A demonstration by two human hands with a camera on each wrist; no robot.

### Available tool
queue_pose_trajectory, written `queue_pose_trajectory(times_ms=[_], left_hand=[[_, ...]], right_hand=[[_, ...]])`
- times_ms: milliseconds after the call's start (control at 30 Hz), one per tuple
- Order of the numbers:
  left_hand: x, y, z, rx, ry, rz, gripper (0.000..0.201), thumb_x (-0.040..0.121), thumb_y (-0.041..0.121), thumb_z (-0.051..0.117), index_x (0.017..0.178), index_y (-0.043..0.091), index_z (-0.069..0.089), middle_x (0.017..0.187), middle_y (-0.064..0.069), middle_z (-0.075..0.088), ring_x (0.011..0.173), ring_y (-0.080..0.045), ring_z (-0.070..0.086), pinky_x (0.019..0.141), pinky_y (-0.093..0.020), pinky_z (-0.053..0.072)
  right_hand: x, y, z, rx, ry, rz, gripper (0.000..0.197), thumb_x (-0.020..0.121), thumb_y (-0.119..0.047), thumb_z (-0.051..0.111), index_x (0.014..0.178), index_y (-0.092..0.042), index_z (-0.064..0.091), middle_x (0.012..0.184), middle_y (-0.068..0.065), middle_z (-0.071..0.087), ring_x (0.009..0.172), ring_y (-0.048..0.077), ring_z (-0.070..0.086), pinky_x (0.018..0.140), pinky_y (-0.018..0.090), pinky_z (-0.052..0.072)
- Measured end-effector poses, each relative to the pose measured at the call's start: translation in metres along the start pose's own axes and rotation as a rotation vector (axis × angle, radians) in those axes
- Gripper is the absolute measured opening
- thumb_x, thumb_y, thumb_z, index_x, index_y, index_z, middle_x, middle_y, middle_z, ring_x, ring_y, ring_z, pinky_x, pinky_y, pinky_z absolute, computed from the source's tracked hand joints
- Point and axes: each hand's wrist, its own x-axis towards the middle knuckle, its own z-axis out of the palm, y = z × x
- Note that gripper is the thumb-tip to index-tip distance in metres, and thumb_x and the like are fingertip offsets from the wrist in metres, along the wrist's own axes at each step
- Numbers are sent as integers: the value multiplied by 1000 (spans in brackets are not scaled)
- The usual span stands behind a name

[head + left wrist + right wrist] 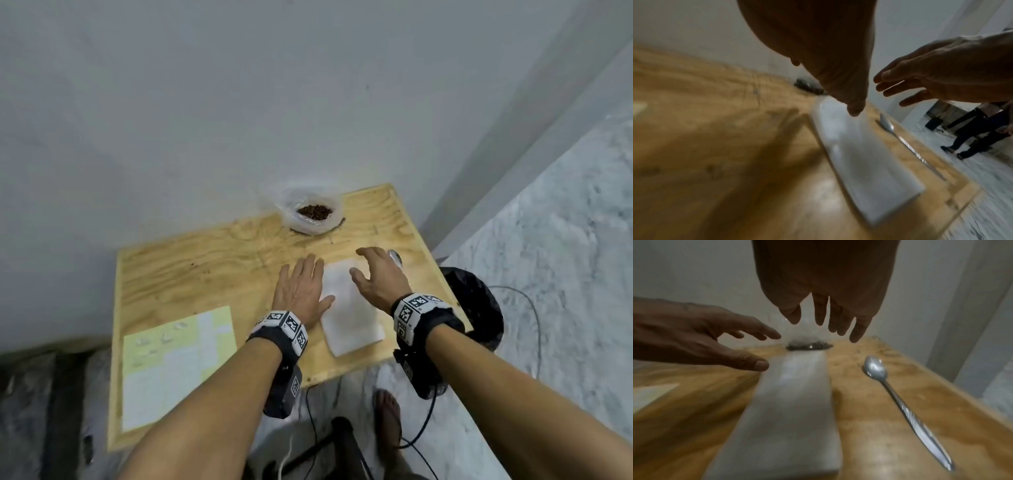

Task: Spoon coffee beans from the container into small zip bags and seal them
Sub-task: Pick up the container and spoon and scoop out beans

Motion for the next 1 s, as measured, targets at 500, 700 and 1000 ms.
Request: queue_pose_trajectory(times_ms=[500, 700, 1000], left_hand=[[10, 9, 39, 28, 95, -15, 50, 76, 31, 79, 116, 8, 60, 142, -16, 50, 130, -33, 48, 102, -50, 41], [9, 9, 38, -81, 246, 20, 23, 68, 17, 86, 83, 11, 70, 101, -8, 68, 92, -27, 65, 90, -46, 51], [-7, -4, -23, -489, 270, -9, 8, 91, 19, 66, 88, 12, 64, 89, -2, 63, 82, -23, 57, 72, -32, 40]], right_hand=[[-7, 26, 46, 67, -101, 184, 49, 94, -25, 51, 139, -9, 41, 139, 12, 45, 126, 32, 43, 97, 41, 42], [-7, 25, 36, 99, -92, 153, 40, 95, -23, 51, 132, -9, 49, 133, 11, 50, 121, 29, 49, 93, 38, 44], [-4, 5, -22, 369, -7, 91, 5, 91, -17, 62, 95, -14, 64, 88, -3, 64, 89, 15, 61, 81, 27, 46]])
